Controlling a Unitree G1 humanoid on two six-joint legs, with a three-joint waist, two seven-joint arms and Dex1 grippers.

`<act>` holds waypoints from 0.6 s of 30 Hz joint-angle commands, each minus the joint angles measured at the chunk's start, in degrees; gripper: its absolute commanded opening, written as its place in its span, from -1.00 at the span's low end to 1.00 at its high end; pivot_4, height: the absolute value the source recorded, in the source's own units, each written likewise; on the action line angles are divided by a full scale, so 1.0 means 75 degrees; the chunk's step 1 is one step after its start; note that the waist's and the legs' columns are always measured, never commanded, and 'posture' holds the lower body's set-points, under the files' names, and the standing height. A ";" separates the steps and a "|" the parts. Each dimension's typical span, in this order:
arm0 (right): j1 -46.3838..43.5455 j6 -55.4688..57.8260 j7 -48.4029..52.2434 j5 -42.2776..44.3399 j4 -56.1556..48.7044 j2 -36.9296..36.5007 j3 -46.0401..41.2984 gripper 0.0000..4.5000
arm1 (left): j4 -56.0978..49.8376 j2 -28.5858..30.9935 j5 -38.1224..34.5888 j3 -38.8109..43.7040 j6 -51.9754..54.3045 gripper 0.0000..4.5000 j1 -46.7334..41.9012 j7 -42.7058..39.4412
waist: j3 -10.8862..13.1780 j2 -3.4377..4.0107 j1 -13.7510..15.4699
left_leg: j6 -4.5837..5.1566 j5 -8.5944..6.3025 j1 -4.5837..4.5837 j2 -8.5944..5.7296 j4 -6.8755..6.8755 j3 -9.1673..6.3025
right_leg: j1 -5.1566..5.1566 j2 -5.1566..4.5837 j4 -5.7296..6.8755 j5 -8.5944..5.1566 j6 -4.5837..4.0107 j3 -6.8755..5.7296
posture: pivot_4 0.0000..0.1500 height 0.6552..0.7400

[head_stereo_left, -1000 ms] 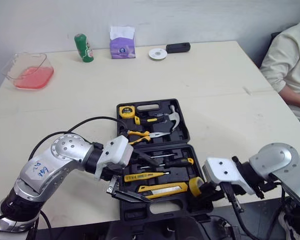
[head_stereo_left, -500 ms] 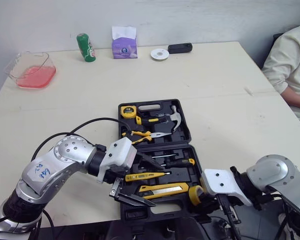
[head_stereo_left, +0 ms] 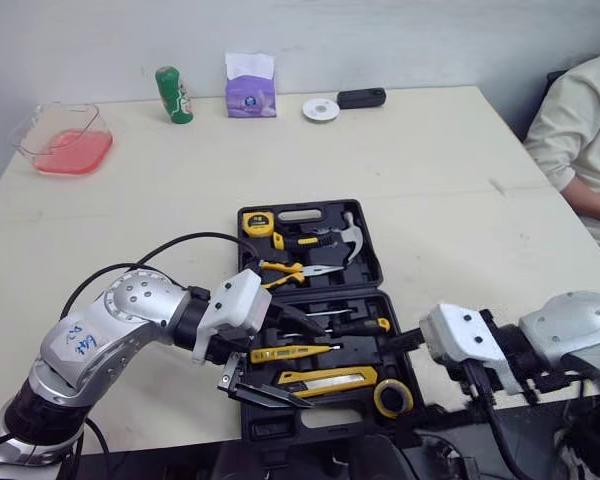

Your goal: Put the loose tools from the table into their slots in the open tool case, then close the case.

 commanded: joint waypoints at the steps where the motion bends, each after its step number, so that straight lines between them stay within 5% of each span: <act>1: 0.1088 -0.1912 0.0331 -0.0701 0.0405 0.0329 -0.0089 0.10 | -0.0272 -0.0012 -0.0177 0.0038 -0.0005 1.00 0.0031 -0.0004 | 0.0001 0.0005 0.0066 | 0.0006 0.0002 0.0001 -0.0007 0.0000 0.0009 | -0.0005 -0.0010 0.0004 0.0002 0.0005 0.0003 | 1.00 0.63; 6: 0.2280 -0.4141 0.0281 -0.1642 0.1802 0.1191 0.0008 -0.99 | -0.0269 0.0077 -0.0178 0.0072 -0.0001 1.00 0.0049 -0.0105 | -0.0005 -0.0017 0.0100 | 0.0010 0.0004 0.0014 -0.0006 0.0007 0.0009 | 0.0010 -0.0004 0.0004 0.0006 0.0010 0.0000 | 1.00 0.63; 18: 0.2822 -0.6138 0.0398 -0.2537 0.3365 0.1559 0.0612 -0.99 | 0.0008 0.0271 -0.0093 0.0109 0.0003 1.00 -0.0162 -0.0364 | -0.0007 -0.0018 0.0093 | 0.0005 0.0006 0.0025 0.0001 0.0007 0.0003 | 0.0019 0.0004 0.0004 0.0003 0.0005 0.0001 | 1.00 0.63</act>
